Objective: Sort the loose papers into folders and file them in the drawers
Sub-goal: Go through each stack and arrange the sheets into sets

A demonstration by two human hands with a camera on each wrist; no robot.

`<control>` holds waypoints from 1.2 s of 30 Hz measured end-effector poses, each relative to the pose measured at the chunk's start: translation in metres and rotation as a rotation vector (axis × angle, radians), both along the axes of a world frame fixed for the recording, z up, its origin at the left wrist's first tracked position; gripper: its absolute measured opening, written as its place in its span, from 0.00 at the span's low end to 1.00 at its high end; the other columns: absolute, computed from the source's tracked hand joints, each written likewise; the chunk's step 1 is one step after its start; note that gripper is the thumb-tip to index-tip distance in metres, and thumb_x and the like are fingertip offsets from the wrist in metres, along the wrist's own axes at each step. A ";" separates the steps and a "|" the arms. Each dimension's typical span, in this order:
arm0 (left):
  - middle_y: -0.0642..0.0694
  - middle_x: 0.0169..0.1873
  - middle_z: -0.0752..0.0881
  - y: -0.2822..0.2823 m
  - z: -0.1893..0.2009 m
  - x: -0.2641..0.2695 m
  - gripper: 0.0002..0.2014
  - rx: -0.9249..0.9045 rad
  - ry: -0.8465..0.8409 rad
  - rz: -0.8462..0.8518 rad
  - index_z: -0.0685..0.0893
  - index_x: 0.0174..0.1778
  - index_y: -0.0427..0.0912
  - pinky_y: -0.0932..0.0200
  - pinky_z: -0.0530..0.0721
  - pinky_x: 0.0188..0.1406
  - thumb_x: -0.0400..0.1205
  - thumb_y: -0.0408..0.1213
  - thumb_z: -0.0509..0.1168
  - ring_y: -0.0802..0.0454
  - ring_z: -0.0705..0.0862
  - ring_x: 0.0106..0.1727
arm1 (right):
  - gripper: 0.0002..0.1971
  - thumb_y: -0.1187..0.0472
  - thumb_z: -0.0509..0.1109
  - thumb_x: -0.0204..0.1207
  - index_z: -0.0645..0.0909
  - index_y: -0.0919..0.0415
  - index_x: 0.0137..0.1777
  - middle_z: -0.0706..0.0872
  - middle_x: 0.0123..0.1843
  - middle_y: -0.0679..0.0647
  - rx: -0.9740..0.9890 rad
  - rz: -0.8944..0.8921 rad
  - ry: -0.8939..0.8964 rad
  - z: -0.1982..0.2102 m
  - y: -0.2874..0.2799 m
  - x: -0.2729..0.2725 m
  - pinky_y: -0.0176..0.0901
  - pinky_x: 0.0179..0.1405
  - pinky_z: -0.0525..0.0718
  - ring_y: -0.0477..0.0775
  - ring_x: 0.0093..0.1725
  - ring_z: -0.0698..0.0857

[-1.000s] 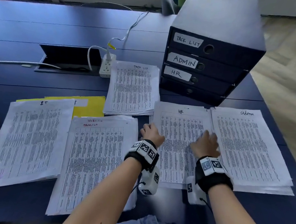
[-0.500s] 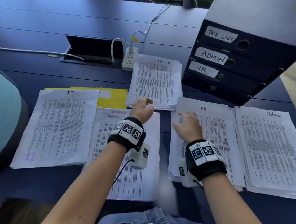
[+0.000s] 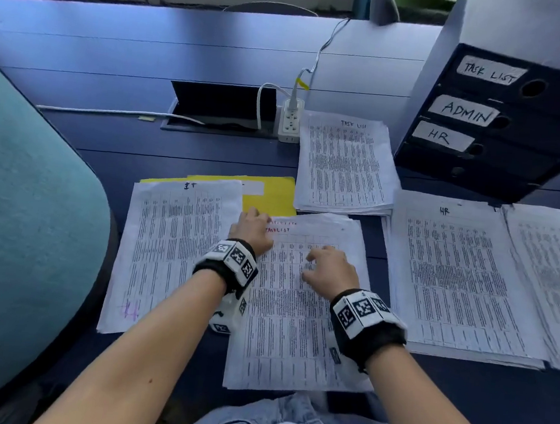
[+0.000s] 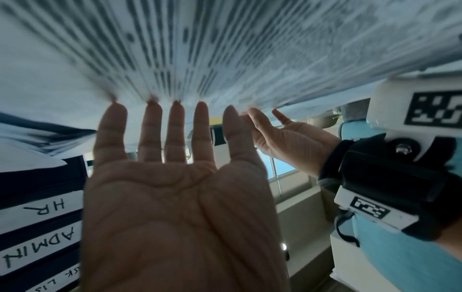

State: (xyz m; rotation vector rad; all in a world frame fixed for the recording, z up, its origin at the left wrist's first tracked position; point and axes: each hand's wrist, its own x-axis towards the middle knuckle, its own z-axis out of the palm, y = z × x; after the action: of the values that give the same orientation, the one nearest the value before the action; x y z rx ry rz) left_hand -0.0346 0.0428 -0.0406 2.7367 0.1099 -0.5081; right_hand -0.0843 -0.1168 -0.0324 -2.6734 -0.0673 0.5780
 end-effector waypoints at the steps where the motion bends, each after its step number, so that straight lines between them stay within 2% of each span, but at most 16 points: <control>1: 0.42 0.65 0.72 0.001 -0.002 0.000 0.20 0.020 -0.009 -0.024 0.74 0.68 0.42 0.47 0.73 0.68 0.78 0.35 0.63 0.44 0.69 0.69 | 0.13 0.58 0.63 0.78 0.79 0.58 0.61 0.76 0.67 0.54 -0.011 -0.020 -0.036 -0.002 0.001 -0.003 0.53 0.65 0.74 0.56 0.67 0.74; 5: 0.42 0.64 0.72 0.004 -0.002 0.004 0.16 0.045 -0.041 -0.100 0.75 0.62 0.43 0.47 0.72 0.66 0.78 0.33 0.63 0.43 0.69 0.68 | 0.15 0.58 0.62 0.78 0.73 0.55 0.63 0.73 0.67 0.52 -0.084 -0.033 -0.124 -0.014 0.007 -0.015 0.52 0.64 0.71 0.55 0.68 0.70; 8: 0.44 0.58 0.78 0.005 0.000 0.006 0.08 0.019 -0.098 -0.179 0.77 0.55 0.44 0.47 0.76 0.62 0.81 0.34 0.59 0.44 0.75 0.63 | 0.16 0.58 0.61 0.77 0.71 0.53 0.65 0.73 0.68 0.50 -0.106 -0.069 -0.199 -0.020 0.011 -0.023 0.49 0.64 0.69 0.54 0.68 0.70; 11: 0.44 0.51 0.87 0.007 0.004 0.005 0.07 -0.081 -0.114 -0.255 0.82 0.50 0.43 0.49 0.82 0.58 0.83 0.33 0.59 0.45 0.84 0.54 | 0.30 0.60 0.64 0.74 0.59 0.51 0.75 0.71 0.71 0.52 -0.089 -0.084 -0.212 -0.023 0.015 -0.023 0.53 0.67 0.70 0.56 0.70 0.69; 13: 0.48 0.50 0.88 0.008 0.008 0.005 0.07 -0.078 -0.149 -0.296 0.83 0.49 0.45 0.52 0.75 0.63 0.83 0.33 0.60 0.48 0.84 0.53 | 0.42 0.62 0.73 0.64 0.54 0.50 0.75 0.69 0.69 0.55 -0.086 -0.049 -0.317 -0.023 0.019 -0.023 0.60 0.62 0.76 0.59 0.67 0.70; 15: 0.53 0.48 0.87 0.006 0.013 0.003 0.08 -0.053 -0.192 -0.343 0.84 0.47 0.47 0.52 0.64 0.67 0.83 0.33 0.60 0.51 0.82 0.53 | 0.50 0.64 0.80 0.48 0.60 0.53 0.73 0.68 0.69 0.57 -0.212 -0.013 -0.413 -0.028 0.023 -0.022 0.69 0.58 0.76 0.62 0.66 0.68; 16: 0.54 0.46 0.87 0.005 0.016 0.002 0.09 -0.040 -0.202 -0.368 0.84 0.46 0.48 0.52 0.61 0.68 0.82 0.32 0.60 0.52 0.82 0.52 | 0.51 0.66 0.80 0.45 0.64 0.54 0.72 0.67 0.71 0.58 -0.271 -0.006 -0.440 -0.027 0.025 -0.021 0.73 0.60 0.73 0.63 0.68 0.66; 18: 0.54 0.44 0.88 0.003 0.021 0.002 0.09 -0.045 -0.180 -0.410 0.86 0.44 0.48 0.53 0.67 0.67 0.80 0.31 0.62 0.52 0.83 0.50 | 0.44 0.68 0.79 0.49 0.70 0.56 0.70 0.60 0.75 0.57 -0.341 0.041 -0.417 -0.020 0.027 -0.020 0.79 0.67 0.60 0.64 0.74 0.58; 20: 0.48 0.39 0.88 0.005 0.026 0.005 0.05 -0.147 -0.074 -0.394 0.87 0.42 0.42 0.55 0.79 0.55 0.79 0.34 0.66 0.50 0.84 0.45 | 0.32 0.68 0.72 0.64 0.71 0.56 0.70 0.54 0.80 0.55 -0.361 0.091 -0.349 -0.013 0.026 -0.017 0.80 0.70 0.41 0.62 0.80 0.48; 22: 0.43 0.35 0.86 0.007 0.030 0.010 0.10 -0.285 0.024 -0.321 0.86 0.40 0.34 0.56 0.83 0.44 0.81 0.37 0.65 0.48 0.83 0.39 | 0.23 0.67 0.65 0.73 0.73 0.55 0.69 0.60 0.80 0.55 -0.365 0.118 -0.300 -0.008 0.023 -0.017 0.77 0.70 0.33 0.60 0.82 0.47; 24: 0.40 0.40 0.85 0.010 0.028 0.016 0.13 -0.299 -0.024 -0.226 0.85 0.45 0.33 0.55 0.82 0.45 0.84 0.38 0.60 0.47 0.82 0.42 | 0.18 0.66 0.61 0.76 0.77 0.55 0.65 0.69 0.76 0.54 -0.374 0.148 -0.287 -0.007 0.022 -0.018 0.75 0.71 0.32 0.59 0.81 0.55; 27: 0.39 0.60 0.81 0.012 0.015 0.024 0.14 -0.143 -0.046 -0.187 0.81 0.60 0.35 0.51 0.76 0.62 0.85 0.37 0.55 0.43 0.78 0.61 | 0.16 0.66 0.58 0.78 0.77 0.57 0.64 0.77 0.69 0.53 -0.355 0.179 -0.259 -0.007 0.025 -0.020 0.71 0.72 0.30 0.58 0.75 0.67; 29: 0.39 0.65 0.77 0.013 0.006 0.025 0.16 -0.049 0.019 -0.209 0.77 0.66 0.38 0.45 0.72 0.69 0.85 0.37 0.55 0.42 0.73 0.67 | 0.16 0.64 0.59 0.79 0.75 0.57 0.65 0.80 0.65 0.53 -0.365 0.183 -0.262 -0.009 0.028 -0.021 0.68 0.71 0.27 0.58 0.71 0.72; 31: 0.40 0.66 0.75 0.014 0.002 0.024 0.17 -0.023 0.020 -0.221 0.76 0.68 0.40 0.44 0.72 0.70 0.84 0.36 0.55 0.43 0.73 0.69 | 0.17 0.63 0.60 0.79 0.71 0.58 0.68 0.82 0.64 0.54 -0.364 0.175 -0.276 -0.009 0.030 -0.021 0.68 0.70 0.26 0.59 0.69 0.74; 36: 0.41 0.65 0.79 0.017 0.003 0.020 0.17 -0.034 -0.096 -0.258 0.79 0.66 0.42 0.50 0.77 0.66 0.83 0.30 0.55 0.43 0.78 0.65 | 0.19 0.65 0.58 0.79 0.67 0.59 0.70 0.82 0.64 0.54 -0.409 0.170 -0.264 -0.004 0.036 -0.020 0.68 0.65 0.23 0.59 0.67 0.77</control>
State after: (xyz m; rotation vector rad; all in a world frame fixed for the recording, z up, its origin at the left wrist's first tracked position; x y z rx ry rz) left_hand -0.0144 0.0597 -0.0372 2.7499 -0.2763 -0.4400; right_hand -0.1046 -0.0807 -0.0359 -3.1523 -0.2801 0.3088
